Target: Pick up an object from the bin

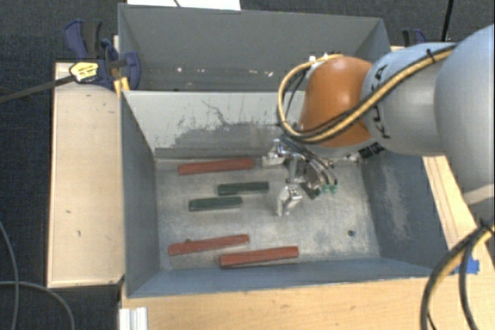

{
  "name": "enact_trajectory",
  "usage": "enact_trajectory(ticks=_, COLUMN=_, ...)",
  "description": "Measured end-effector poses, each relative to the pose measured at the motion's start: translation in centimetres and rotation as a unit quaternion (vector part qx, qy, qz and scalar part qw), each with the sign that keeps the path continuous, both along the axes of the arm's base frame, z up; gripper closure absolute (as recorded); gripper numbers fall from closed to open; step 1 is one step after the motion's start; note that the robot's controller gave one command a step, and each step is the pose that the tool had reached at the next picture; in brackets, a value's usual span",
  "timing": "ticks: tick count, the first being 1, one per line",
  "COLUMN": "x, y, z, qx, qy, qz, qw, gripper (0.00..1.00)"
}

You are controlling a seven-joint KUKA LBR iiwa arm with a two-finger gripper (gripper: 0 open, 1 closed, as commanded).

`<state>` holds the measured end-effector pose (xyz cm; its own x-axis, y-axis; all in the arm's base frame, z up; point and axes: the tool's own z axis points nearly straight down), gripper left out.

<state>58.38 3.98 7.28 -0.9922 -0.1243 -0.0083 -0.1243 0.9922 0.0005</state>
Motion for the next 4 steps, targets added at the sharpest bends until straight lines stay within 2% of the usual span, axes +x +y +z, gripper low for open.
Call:
enact_trajectory(ticks=1, x=0.0, y=0.0, z=0.0, qx=0.000, qy=-0.0001, qz=0.000, qw=1.0000, gripper=0.00)
enact_trajectory(ticks=2, x=1.0, y=5.9, z=0.2, qx=0.001, qy=-0.0005, qz=0.028, qw=0.9996, gripper=1.00)
enact_trajectory(ticks=3, x=1.0, y=5.9, z=0.2, qx=0.001, qy=-0.0005, qz=0.028, qw=0.9996, gripper=1.00)
enact_trajectory(ticks=4, x=0.7, y=4.3, z=14.0, qx=-0.001, qy=0.0023, qz=0.013, qw=0.9999, gripper=1.00)
